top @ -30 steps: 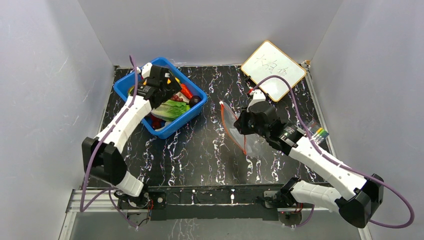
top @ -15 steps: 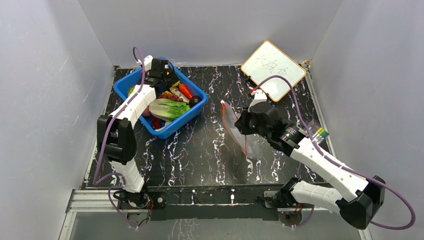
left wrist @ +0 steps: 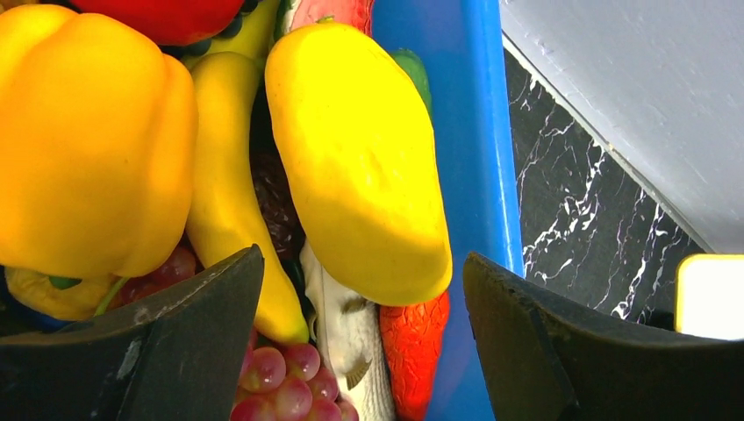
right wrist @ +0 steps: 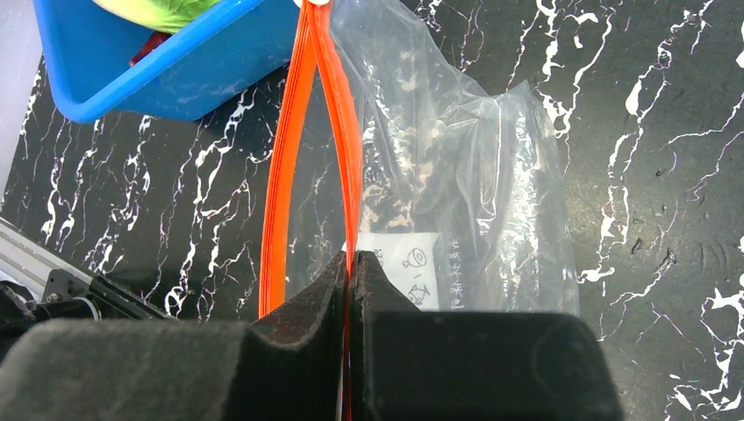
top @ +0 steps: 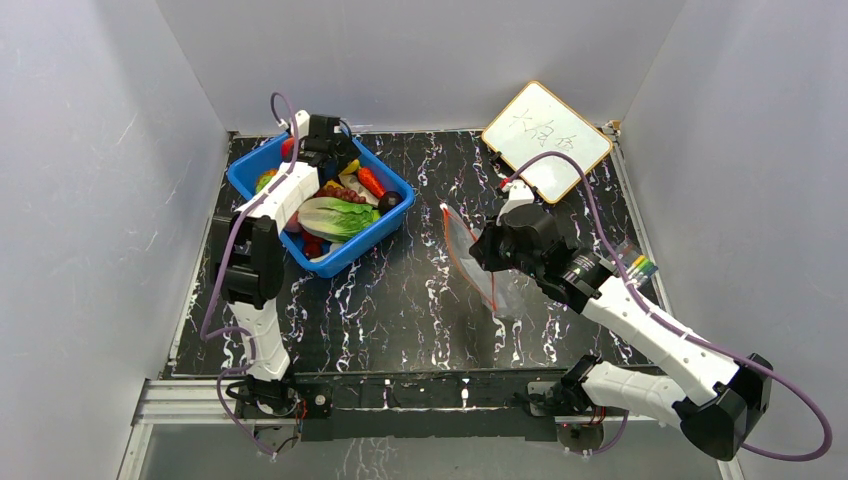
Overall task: Place the food in the zip-top bag and seal the zipper
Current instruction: Pick up the fake fruit from the bin, then place the fake fruit in the zipper food storage bag.
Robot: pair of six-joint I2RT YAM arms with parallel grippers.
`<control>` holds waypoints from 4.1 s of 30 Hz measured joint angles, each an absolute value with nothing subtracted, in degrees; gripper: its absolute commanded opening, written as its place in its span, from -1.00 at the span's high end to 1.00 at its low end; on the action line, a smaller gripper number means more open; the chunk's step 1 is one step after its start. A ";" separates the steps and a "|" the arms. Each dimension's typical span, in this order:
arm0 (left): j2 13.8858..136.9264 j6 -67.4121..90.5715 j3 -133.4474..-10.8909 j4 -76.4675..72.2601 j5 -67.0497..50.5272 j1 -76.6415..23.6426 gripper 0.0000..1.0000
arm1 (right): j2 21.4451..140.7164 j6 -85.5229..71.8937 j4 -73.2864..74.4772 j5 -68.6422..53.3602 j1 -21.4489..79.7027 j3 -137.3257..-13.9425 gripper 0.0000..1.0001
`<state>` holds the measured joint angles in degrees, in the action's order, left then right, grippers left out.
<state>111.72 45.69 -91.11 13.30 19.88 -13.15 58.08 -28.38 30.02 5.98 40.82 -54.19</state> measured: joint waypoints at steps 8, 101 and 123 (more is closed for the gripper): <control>112.22 47.42 -90.94 10.15 20.01 -12.47 -0.59 | 57.65 -27.49 30.59 5.58 40.82 -54.19 1.00; 70.65 41.17 -52.05 13.30 -54.41 -28.03 0.57 | 58.63 -24.73 0.36 9.23 47.53 -40.38 1.00; 78.24 40.84 -55.22 18.17 -49.56 -28.25 0.56 | 55.31 -11.86 -6.48 8.38 55.02 -35.70 1.00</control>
<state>78.24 40.84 -55.22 18.17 -49.56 -28.25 55.31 -11.86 -6.48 8.38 55.02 -35.70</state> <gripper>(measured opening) 0.523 0.009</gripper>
